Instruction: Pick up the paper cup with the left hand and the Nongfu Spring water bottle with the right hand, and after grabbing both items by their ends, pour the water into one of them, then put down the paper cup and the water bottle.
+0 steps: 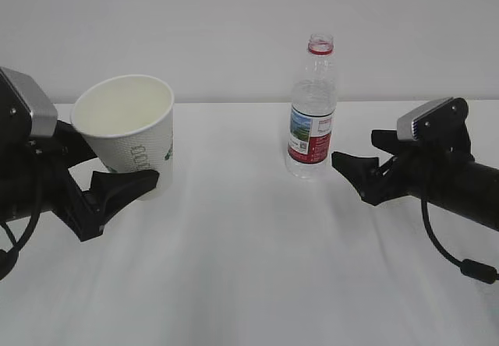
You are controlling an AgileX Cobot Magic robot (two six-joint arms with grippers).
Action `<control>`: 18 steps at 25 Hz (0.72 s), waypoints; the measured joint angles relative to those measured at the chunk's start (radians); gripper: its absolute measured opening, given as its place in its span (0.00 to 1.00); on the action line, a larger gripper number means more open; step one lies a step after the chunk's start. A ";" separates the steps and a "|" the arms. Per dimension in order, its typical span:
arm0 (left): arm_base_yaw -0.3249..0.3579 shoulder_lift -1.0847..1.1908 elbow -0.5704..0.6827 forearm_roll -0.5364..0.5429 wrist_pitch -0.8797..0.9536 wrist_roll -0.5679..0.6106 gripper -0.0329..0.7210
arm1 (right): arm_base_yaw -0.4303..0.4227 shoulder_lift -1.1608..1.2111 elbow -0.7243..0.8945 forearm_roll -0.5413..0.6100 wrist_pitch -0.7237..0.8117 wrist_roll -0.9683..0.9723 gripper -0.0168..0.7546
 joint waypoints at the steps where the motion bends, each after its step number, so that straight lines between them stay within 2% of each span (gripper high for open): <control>1: 0.000 0.000 0.000 0.000 0.000 0.000 0.80 | 0.000 0.007 -0.015 -0.015 0.005 0.000 0.89; 18: 0.000 0.000 0.000 0.002 0.006 0.000 0.80 | 0.069 0.169 -0.232 -0.027 0.093 0.027 0.88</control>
